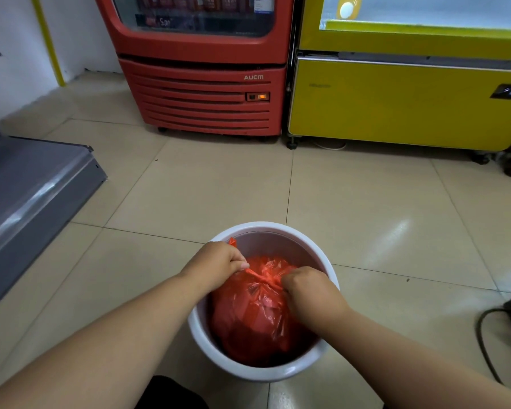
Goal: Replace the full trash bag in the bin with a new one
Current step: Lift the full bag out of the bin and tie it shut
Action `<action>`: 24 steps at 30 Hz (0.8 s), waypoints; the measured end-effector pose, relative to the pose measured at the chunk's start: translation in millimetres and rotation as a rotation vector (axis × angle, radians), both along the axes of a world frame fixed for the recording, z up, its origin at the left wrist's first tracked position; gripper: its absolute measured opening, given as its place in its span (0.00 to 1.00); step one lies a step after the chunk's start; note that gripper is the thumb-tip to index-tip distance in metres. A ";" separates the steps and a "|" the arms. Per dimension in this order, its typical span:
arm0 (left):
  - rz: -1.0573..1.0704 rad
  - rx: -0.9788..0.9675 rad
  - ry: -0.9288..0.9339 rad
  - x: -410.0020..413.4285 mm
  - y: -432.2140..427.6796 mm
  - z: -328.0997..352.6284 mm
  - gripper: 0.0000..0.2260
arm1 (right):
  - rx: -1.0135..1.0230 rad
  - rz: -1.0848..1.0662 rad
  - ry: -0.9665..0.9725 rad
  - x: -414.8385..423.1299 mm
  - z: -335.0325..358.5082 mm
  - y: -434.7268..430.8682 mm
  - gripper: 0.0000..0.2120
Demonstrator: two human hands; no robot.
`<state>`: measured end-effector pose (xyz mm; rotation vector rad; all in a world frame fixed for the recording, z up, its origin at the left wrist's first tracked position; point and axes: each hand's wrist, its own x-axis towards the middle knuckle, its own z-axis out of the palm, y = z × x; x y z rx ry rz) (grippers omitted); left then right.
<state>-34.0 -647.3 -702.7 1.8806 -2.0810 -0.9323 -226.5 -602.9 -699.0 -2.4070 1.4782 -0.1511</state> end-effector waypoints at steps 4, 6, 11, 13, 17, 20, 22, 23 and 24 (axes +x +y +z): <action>0.008 -0.027 -0.025 1.4 0.6 0.4 0.08 | 0.104 -0.015 0.093 -2.1 1.9 -2.5 0.09; -0.011 -0.014 -0.003 4.7 1.7 2.4 0.08 | 0.153 -0.046 0.078 -3.5 4.0 -6.5 0.11; 0.162 -0.213 -0.029 27.9 -2.5 8.8 0.24 | 0.137 -0.212 -0.063 4.1 7.3 -13.4 0.19; 0.357 -0.160 -0.101 33.8 -1.9 10.5 0.23 | 0.193 -0.202 0.019 16.0 6.2 -14.0 0.26; 0.512 0.158 0.106 41.2 5.4 6.3 0.09 | 0.280 -0.203 0.135 37.0 6.4 -15.2 0.24; 0.608 0.239 0.313 47.7 8.6 -1.0 0.09 | 0.259 -0.197 0.160 42.9 8.9 -16.1 0.15; 0.653 0.259 0.400 47.5 9.5 -1.7 0.06 | 0.273 -0.189 0.169 43.8 11.6 -17.9 0.11; 0.673 0.263 0.430 47.0 9.0 -2.1 0.04 | 0.295 -0.183 0.170 43.5 14.0 -19.1 0.09; 0.689 0.272 0.447 47.0 8.2 -2.8 0.04 | 0.317 -0.177 0.169 43.3 16.7 -20.5 0.07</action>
